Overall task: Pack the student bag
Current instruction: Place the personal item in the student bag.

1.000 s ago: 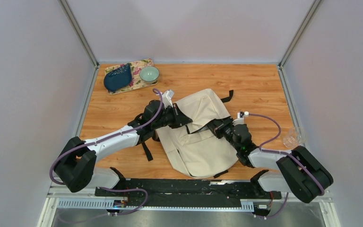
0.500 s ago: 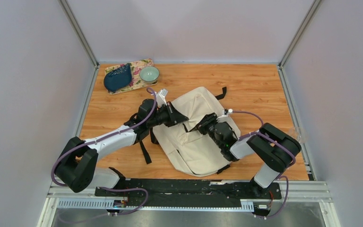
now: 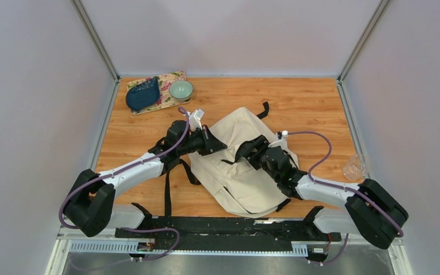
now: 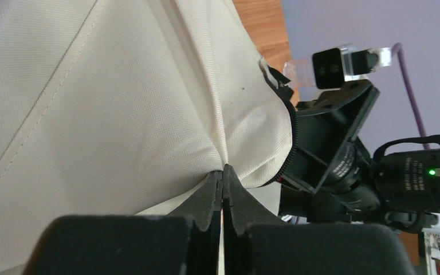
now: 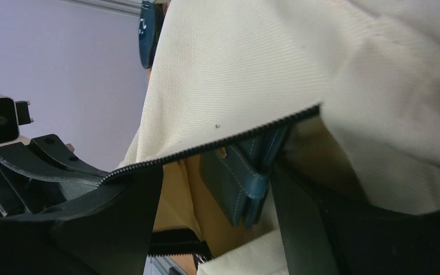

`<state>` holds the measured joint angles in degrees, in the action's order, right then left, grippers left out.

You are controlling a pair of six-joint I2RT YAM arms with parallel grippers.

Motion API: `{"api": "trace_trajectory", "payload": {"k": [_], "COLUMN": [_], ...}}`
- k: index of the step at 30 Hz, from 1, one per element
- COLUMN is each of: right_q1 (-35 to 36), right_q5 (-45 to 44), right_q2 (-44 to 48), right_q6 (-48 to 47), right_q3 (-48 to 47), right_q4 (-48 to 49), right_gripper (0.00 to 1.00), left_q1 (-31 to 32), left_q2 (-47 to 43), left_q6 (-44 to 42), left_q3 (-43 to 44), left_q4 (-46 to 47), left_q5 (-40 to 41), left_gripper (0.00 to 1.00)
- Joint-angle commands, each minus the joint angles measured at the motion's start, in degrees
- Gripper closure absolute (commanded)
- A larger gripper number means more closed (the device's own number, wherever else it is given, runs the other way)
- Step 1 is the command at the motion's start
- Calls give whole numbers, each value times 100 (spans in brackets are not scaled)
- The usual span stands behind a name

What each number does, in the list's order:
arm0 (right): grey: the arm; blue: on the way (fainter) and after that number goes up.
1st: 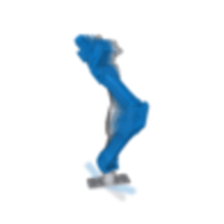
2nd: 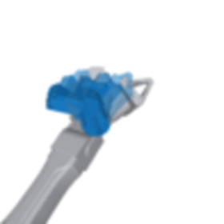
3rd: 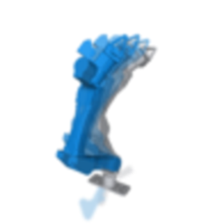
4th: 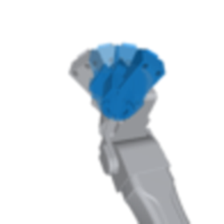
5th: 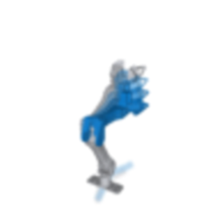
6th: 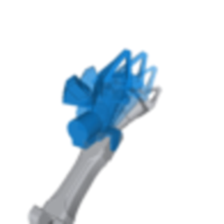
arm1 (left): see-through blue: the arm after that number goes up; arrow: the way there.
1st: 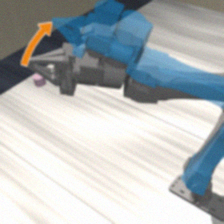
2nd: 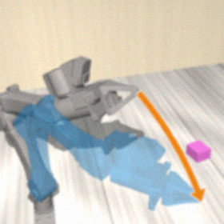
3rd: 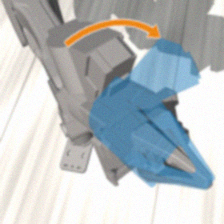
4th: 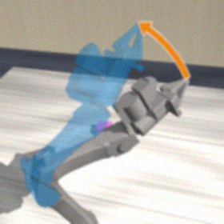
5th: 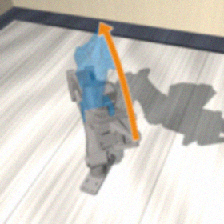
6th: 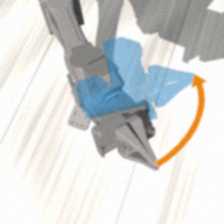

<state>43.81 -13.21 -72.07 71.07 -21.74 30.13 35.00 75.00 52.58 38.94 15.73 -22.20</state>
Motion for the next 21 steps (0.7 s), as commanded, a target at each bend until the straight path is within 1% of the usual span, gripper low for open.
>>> {"api": "trace_trajectory", "payload": {"k": [1,7,9,11,12,13,15,16,18,19,21], "right_q1": [-83,-75,-75,-75,-75,-75,-75,-75,-75,-75,-75], "right_q5": [-481,-375,-445,-507,-524,-551,-551,-551,-454,-393,-209], "right_q2": [571,1124,1423,1705,1766,1845,1837,1759,1618,1417,1179], "right_q6": [-453,-497,-541,-568,-585,-603,-629,-673,-691,-717,-735], "right_q3": [-147,-103,90,161,170,170,135,100,-23,-67,-233], "right_q4": [-1315,-2045,-2072,-2186,-2213,-2231,-2231,-2205,-2169,-2030,-1958], "right_gripper": [24,23,23,28,32,42,55,66,76,83,90], "left_q1": [-117,-117,-117,-117,-117,-117,-117,-117,-117,-117,-117], "left_q2": [-126,-135,-179,-188,-188,-179,-161,-153,-135,-135,-126], "left_q6": [-248,-239,-248,-239,-230,-230,-204,-195,-186,-186,-186], "left_q3": [26,-27,-61,-62,-70,-71,-97,-97,-106,-106,-97], "left_q4": [-149,-149,-131,-122,-105,-96,-44,-17,9,9,10], "left_q5": [110,110,128,128,110,101,58,31,5,-4,-22], "left_gripper": [100,100,100,100,100,100,100,100,100,100,100]}}
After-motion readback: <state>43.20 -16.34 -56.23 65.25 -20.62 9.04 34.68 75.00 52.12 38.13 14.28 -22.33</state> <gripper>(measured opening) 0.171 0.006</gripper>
